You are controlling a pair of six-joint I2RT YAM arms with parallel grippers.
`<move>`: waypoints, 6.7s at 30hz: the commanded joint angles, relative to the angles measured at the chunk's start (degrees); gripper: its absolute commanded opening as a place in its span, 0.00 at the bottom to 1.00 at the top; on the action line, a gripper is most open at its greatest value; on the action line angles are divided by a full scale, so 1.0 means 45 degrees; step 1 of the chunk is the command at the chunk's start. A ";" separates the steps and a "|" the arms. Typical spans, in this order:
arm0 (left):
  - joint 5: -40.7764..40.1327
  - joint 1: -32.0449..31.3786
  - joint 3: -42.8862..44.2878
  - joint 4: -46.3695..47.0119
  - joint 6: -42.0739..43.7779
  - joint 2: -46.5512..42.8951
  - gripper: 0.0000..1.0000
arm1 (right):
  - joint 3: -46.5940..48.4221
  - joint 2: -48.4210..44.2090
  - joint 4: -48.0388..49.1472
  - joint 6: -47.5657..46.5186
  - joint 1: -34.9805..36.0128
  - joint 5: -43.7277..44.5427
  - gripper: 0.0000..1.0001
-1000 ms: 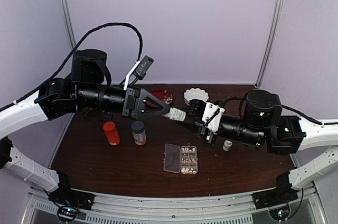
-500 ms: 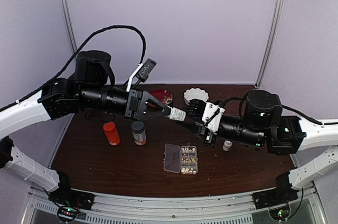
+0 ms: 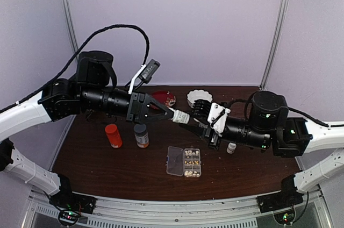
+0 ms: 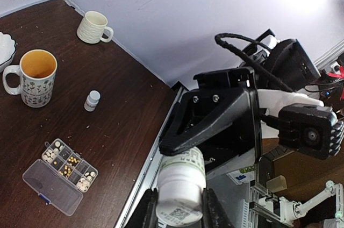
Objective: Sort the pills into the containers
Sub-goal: Screw the lid of the pill bottle onto the pill bottle.
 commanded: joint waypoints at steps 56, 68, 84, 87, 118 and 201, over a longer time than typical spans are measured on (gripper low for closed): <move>-0.6953 -0.2764 -0.5911 1.0436 2.6318 -0.1484 0.96 | 0.1241 -0.1471 -0.2770 0.6299 -0.2428 -0.7374 0.00; -0.6133 -0.2859 -0.3551 0.6801 1.4187 -0.2738 0.91 | 0.0143 -0.2556 -0.1904 0.4173 -0.2391 -0.5442 0.00; -0.1594 -0.0182 0.0442 0.1567 0.2204 -0.1151 0.81 | -0.0362 -0.1651 -0.0259 0.0645 -0.1284 -0.1758 0.00; -0.1116 -0.0065 0.1193 0.0459 0.1650 -0.0563 0.75 | -0.0216 -0.1460 -0.0218 0.0381 -0.1095 -0.1526 0.00; 0.0290 0.0015 0.1752 -0.0535 0.0241 0.0562 0.71 | 0.0515 -0.0682 -0.0319 -0.0253 -0.0621 -0.0878 0.00; -0.7428 -0.2384 -0.2424 0.4644 3.0535 0.0518 0.00 | 0.0993 -0.0435 0.0702 0.7452 -0.1879 -0.8405 0.00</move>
